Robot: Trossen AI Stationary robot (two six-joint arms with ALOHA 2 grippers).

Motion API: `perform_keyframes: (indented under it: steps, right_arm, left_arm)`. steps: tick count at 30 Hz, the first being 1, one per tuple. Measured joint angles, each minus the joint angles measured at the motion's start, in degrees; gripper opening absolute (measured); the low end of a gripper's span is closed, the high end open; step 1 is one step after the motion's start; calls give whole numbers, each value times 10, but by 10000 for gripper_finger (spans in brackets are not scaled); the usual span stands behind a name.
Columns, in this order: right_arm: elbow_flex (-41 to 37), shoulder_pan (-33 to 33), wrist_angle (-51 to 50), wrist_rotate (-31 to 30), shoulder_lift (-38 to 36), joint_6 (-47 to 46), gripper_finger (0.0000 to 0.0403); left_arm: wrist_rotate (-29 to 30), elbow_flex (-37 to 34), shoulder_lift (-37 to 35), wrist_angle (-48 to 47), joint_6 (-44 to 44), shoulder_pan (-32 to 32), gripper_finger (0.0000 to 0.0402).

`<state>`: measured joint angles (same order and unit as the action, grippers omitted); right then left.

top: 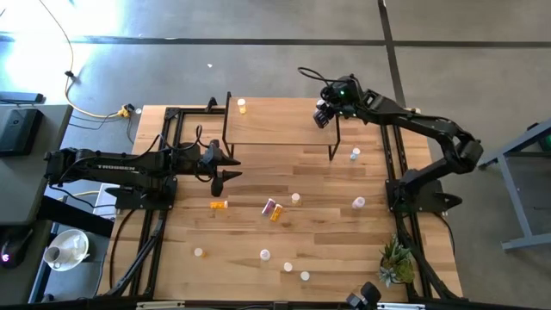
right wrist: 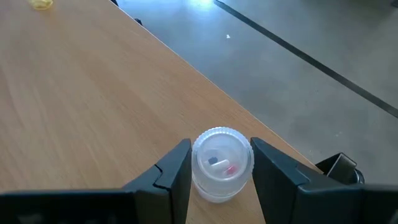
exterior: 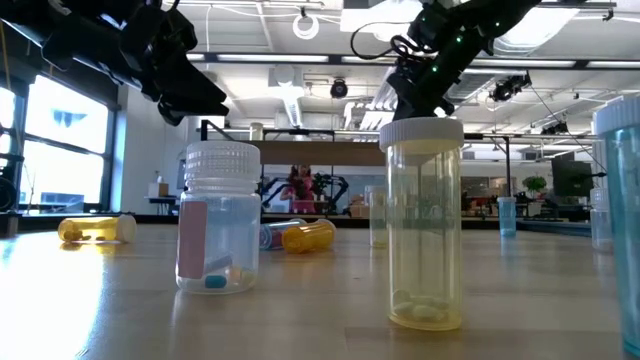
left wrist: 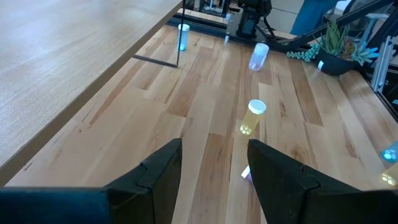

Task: Pick and place medicine bottles onto shelf by color
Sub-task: Put the top left transparent pill bottle on the shelf, then put the bottom orange pill bottle on the shelf

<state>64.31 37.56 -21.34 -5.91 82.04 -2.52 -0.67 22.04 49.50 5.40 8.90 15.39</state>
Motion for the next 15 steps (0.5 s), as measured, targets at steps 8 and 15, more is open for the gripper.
perform_keyframes:
  steps: [8, 15]
  right_arm:
    - [4, 0, -7, 2, 2, 12, 203]
    - [44, 0, -20, 2, 2, 15, 216]
  left_arm:
    - [0, 0, 0, 0, 0, 0, 172]
    - [0, 0, 0, 0, 1, 0, 172]
